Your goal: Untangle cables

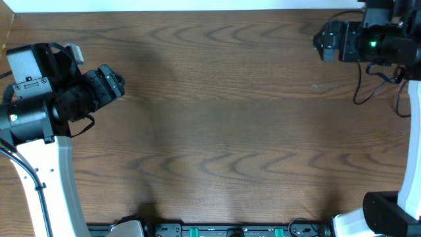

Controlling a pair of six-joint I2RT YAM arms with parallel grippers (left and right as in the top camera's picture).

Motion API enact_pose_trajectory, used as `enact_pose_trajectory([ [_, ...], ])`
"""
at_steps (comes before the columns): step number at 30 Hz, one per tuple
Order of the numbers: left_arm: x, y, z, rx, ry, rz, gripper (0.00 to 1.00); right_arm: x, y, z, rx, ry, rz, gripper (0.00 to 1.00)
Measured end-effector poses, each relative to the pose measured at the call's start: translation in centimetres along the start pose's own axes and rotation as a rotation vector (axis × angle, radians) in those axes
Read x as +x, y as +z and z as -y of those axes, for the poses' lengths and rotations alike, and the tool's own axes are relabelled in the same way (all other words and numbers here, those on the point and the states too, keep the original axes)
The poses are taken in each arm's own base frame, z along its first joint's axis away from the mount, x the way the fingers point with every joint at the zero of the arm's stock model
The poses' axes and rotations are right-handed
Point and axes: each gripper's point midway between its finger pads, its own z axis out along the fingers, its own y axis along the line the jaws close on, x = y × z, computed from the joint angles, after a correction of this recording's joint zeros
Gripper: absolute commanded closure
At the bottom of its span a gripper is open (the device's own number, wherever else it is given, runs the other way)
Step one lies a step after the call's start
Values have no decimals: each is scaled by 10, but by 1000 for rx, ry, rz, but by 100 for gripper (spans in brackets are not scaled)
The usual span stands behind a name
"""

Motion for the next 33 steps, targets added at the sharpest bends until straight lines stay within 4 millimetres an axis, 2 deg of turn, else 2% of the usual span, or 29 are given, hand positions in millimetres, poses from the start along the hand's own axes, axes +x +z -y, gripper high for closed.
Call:
enact_pose_trajectory([
  [14, 0, 0, 0, 0, 0, 0, 16, 2, -2, 5, 29, 15, 1, 1],
  [21, 0, 0, 0, 0, 0, 0, 16, 6, -29, 20, 128, -17, 210, 1],
  [26, 0, 0, 0, -1, 0, 0, 16, 28, -53, 27, 163, -74, 425, 1],
  [28, 0, 0, 0, -1, 0, 0, 16, 40, -56, 29, 167, -95, 501, 1],
  [33, 0, 0, 0, -1, 0, -1, 16, 82, -45, 45, 184, -109, 626, 1],
])
